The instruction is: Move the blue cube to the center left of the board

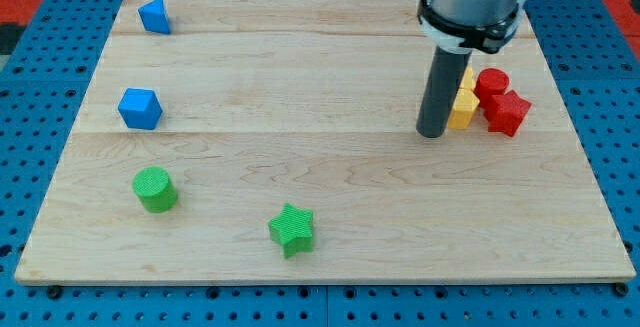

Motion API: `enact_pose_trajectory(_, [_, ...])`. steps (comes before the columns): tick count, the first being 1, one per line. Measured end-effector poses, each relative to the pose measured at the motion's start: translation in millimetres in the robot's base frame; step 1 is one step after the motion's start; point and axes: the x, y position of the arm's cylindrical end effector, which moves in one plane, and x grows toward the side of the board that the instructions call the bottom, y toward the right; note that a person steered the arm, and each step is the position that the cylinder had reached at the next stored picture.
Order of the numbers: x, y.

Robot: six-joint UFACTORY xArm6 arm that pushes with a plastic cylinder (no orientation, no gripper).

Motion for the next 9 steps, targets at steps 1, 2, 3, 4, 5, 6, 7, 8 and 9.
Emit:
enact_pose_trajectory(1, [0.0,-0.5])
enact_pose_trajectory(2, [14.7,-11.0])
enact_pose_trajectory(3, [50.9,-58.4])
enact_pose_trajectory(4, [78.5,-131.1])
enact_pose_trajectory(5, [61.5,-172.2])
enact_pose_trajectory(6, [41.3,-210.2])
enact_pose_trajectory(7, [31.9,-257.6])
enact_pose_trajectory(8, [9.8,-255.2])
enact_pose_trajectory(9, [-23.2,-262.8])
